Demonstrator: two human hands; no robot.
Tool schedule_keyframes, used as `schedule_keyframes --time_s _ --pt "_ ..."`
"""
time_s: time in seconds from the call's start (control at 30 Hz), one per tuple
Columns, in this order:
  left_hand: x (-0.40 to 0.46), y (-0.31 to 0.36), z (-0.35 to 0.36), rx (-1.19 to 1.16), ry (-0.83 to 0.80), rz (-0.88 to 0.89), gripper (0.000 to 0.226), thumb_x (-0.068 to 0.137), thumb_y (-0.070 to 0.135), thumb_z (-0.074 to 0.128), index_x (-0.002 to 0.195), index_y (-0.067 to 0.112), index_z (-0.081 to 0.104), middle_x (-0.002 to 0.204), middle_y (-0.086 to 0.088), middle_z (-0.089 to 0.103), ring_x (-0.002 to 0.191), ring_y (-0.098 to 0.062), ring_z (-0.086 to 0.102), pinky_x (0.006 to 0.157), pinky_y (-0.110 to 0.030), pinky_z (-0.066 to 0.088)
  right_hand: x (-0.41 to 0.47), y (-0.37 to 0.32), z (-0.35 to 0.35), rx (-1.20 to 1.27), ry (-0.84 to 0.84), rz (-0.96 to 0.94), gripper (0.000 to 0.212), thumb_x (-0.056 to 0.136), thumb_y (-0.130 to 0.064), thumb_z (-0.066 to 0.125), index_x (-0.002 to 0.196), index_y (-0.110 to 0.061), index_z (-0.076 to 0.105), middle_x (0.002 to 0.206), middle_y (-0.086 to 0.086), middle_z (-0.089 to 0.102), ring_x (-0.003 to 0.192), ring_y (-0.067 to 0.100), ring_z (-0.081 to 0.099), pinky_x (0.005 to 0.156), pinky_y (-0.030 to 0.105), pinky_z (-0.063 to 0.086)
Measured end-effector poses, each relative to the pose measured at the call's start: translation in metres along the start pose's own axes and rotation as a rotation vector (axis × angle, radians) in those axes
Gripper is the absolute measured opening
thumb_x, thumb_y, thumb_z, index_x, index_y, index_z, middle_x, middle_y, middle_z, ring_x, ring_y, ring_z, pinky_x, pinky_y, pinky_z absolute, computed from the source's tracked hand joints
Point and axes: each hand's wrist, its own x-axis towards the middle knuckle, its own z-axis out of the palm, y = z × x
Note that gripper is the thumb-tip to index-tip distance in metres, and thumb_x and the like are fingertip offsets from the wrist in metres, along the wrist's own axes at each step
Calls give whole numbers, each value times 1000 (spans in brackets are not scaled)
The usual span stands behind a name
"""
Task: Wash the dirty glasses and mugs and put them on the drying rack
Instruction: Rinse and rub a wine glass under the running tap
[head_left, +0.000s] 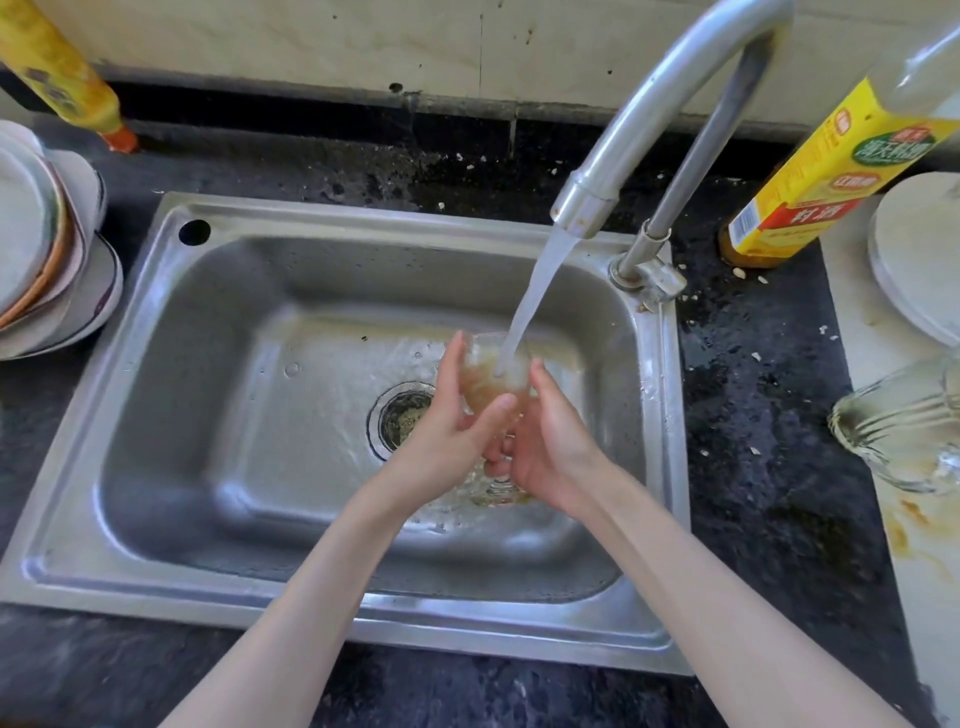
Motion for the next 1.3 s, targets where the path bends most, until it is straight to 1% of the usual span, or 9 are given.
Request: schedule_keyframes --time_s 0.13,0.23,0.33,0.6,0.73,0.8,0.93,1.13,1.3 --pt "2 0 -5 49 -13 -12 77 89 29 56 148 27 6 112 15 58 82 13 59 71 -4 45 -10 -2 -1 -72 -114 49 74 86 -74 16 104 -20 62 61 0 48 47 11 32 45 23 20" --pt "4 -3 -1 -18 77 -48 64 83 55 41 140 32 25 104 13 61 100 1 61 90 -17 46 -13 -1 -2 -140 -98 172 80 81 -80 8 76 -14 53 48 -2 31 36 8 24 36 17 17" --pt "6 -7 6 -97 157 -85 33 94 49 27 119 35 43 95 17 61 90 6 57 78 -7 42 -12 4 -3 -130 -4 217 78 82 -79 5 58 -14 42 39 -3 28 28 7 21 32 13 14" --pt "6 1 16 -60 212 -7 47 98 38 31 141 22 25 112 10 51 86 18 50 68 2 38 -8 19 10 -280 161 -257 55 91 -63 27 112 -27 61 65 -9 50 51 5 37 45 18 28" --pt "7 0 12 -40 82 38 52 98 33 37 145 24 18 133 3 45 120 -5 47 96 -15 38 -10 11 11 -89 140 -150 68 93 -64 15 83 -21 66 39 -9 36 34 6 22 37 16 15" --pt "4 -3 10 -31 17 74 60 93 29 53 141 28 18 125 2 53 108 1 56 92 -13 43 -11 5 8 -30 172 -35 78 94 -65 9 55 -18 58 35 -5 29 28 8 19 35 12 15" --pt "5 -7 13 -12 176 61 33 90 25 57 115 32 36 97 3 61 74 11 60 66 -6 45 -9 4 6 -82 126 86 78 87 -72 3 63 -15 49 40 -2 29 28 8 21 34 13 15" --pt "16 -10 16 -143 396 -185 71 89 65 14 120 18 57 115 -5 65 108 -19 60 96 -40 46 -13 15 13 -133 91 -45 48 98 -54 25 88 -29 65 59 -8 59 46 8 31 45 21 22" --pt "10 -25 13 -228 219 -224 57 100 46 17 101 18 66 87 1 74 85 -10 69 78 -27 51 -11 19 1 -141 261 34 46 100 -47 27 89 -21 64 63 -7 66 54 11 47 52 24 31"
